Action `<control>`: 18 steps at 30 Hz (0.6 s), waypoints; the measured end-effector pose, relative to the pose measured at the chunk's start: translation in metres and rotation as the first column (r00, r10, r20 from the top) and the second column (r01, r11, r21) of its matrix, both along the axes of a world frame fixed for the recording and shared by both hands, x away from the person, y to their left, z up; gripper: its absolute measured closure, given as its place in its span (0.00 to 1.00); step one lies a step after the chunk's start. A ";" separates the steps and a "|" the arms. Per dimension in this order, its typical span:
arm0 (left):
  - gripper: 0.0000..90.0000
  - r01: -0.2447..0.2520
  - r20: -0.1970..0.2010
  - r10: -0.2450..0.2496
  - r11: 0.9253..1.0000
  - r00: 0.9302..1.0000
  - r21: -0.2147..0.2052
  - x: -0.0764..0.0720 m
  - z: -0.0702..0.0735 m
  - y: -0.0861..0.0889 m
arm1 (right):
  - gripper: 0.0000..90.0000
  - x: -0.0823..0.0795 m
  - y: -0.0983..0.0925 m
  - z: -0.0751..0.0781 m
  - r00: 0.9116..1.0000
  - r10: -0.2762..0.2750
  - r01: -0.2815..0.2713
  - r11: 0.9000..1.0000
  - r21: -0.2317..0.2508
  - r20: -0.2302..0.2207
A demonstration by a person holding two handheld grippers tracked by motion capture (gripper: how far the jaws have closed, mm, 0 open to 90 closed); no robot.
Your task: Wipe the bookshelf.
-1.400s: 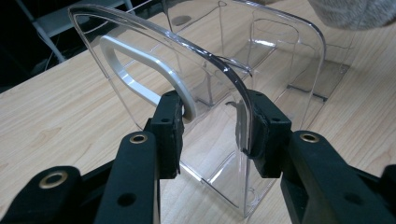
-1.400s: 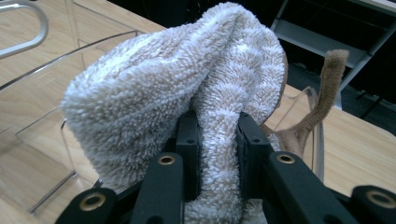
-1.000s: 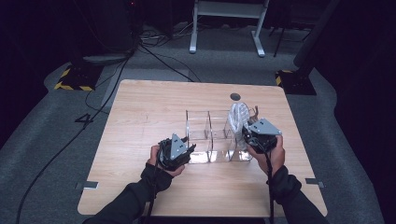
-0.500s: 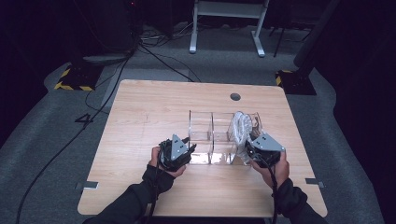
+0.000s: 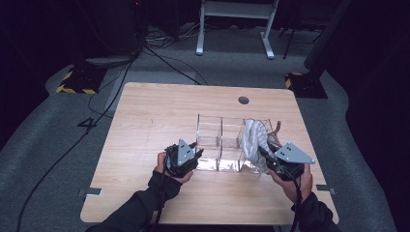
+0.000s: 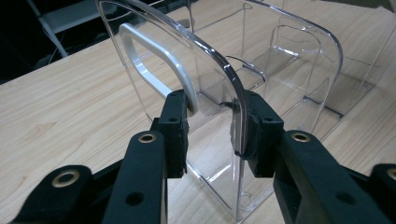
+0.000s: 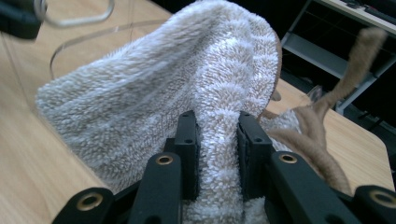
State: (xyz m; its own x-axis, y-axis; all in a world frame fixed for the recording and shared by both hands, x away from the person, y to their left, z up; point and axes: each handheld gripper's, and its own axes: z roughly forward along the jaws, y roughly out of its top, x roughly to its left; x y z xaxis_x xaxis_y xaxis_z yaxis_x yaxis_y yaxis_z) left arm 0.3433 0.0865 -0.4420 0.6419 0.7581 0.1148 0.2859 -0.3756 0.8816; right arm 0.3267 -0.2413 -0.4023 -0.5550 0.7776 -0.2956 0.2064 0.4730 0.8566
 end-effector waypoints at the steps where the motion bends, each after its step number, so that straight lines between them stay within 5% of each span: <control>1: 0.73 0.001 -0.001 -0.001 1.000 1.000 -0.001 0.000 0.000 0.000 | 0.82 -0.002 0.000 -0.004 1.000 0.005 -0.004 1.000 -0.014 0.002; 5: 0.73 0.006 -0.003 -0.006 1.000 1.000 -0.002 0.000 0.000 0.000 | 0.82 -0.006 0.000 -0.011 1.000 0.014 -0.014 1.000 -0.011 -0.010; 7: 0.72 0.013 -0.004 -0.013 1.000 1.000 -0.007 0.000 0.000 0.001 | 0.82 -0.008 0.002 -0.026 0.999 0.023 -0.025 0.998 -0.049 -0.042; 18: 0.67 0.074 -0.001 -0.074 0.997 0.997 -0.009 -0.003 0.000 -0.001 | 0.83 0.015 -0.002 -0.065 0.985 0.005 -0.018 0.997 -0.074 -0.174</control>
